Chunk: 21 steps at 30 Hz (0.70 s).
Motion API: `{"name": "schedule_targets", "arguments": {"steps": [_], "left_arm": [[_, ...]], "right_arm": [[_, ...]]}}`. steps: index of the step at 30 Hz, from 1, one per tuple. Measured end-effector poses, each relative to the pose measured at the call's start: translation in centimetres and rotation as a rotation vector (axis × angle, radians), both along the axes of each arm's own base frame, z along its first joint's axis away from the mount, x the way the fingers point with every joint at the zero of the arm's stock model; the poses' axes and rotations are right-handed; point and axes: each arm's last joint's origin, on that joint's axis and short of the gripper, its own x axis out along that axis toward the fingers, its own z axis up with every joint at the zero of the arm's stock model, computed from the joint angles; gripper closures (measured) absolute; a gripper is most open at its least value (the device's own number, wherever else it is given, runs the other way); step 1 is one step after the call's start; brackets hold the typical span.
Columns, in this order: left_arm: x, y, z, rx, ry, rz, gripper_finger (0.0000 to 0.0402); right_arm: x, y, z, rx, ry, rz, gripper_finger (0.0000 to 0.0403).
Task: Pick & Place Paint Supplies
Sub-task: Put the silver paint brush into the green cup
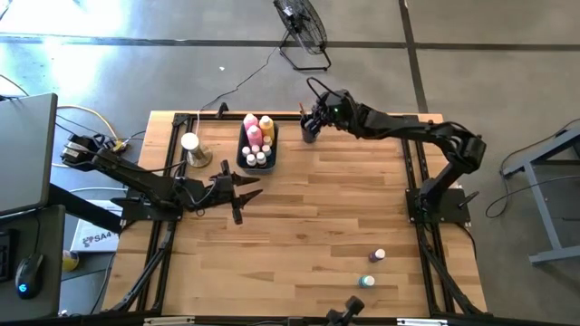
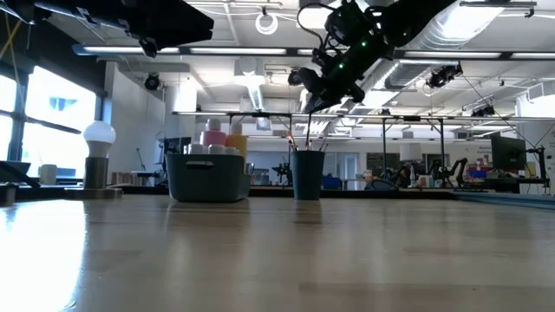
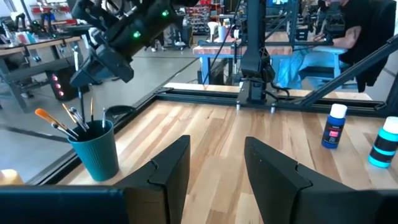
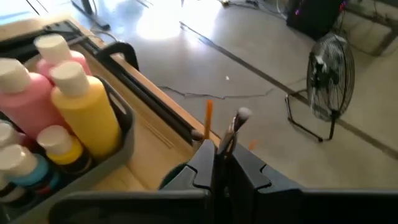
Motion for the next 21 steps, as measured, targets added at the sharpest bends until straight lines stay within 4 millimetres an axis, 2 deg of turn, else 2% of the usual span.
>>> {"name": "schedule_targets", "arguments": {"steps": [8, 21], "left_arm": [[0.0, 0.0, 0.1, 0.007, -0.008, 0.011, 0.0252], [0.0, 0.1, 0.2, 0.041, -0.007, 0.020, 0.0252]], "right_arm": [[-0.3, -0.8, -0.5, 0.093, -0.050, 0.003, 0.0390], [1.3, -1.8, -5.3, 0.173, 0.041, -0.020, 0.0390]]}}
